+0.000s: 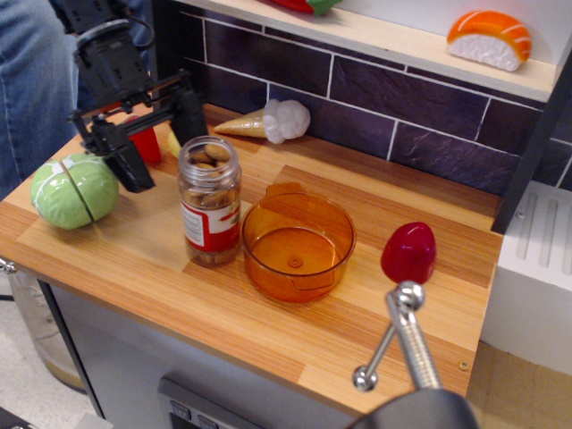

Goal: Pour almonds in pot

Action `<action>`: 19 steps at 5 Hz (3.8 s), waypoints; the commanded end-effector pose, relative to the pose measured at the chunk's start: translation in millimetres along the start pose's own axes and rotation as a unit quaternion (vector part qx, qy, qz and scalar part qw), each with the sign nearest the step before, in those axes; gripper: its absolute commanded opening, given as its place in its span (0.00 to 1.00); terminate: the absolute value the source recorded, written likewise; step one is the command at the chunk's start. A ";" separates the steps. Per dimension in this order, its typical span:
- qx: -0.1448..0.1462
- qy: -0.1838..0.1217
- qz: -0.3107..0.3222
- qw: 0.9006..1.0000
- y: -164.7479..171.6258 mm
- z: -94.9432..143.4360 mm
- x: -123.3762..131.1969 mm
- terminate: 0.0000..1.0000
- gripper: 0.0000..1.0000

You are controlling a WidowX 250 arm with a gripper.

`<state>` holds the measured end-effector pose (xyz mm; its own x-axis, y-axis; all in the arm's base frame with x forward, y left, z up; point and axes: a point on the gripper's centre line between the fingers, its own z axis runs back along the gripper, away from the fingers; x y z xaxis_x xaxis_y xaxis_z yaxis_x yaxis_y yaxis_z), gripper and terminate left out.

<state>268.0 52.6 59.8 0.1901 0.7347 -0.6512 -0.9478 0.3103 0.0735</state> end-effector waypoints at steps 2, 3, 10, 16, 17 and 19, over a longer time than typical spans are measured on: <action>-0.001 -0.012 -0.016 1.000 -7.3 -14.2 -18.8 0.00 1.00; 0.008 0.001 -0.011 1.000 -5.5 -25.1 -21.4 0.00 1.00; -0.167 -0.267 -0.147 0.938 -42.3 -8.3 -63.8 0.00 0.00; -0.270 -0.504 -0.292 0.767 -85.7 -11.2 -74.8 0.00 0.00; -0.289 -0.534 -0.308 0.732 -85.9 -14.9 -74.2 0.00 0.00; -0.313 -0.550 -0.312 0.708 -90.9 -12.7 -80.7 0.00 0.00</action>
<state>335.2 -42.5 90.6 0.4096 0.6792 0.6091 -0.4566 0.7306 -0.5077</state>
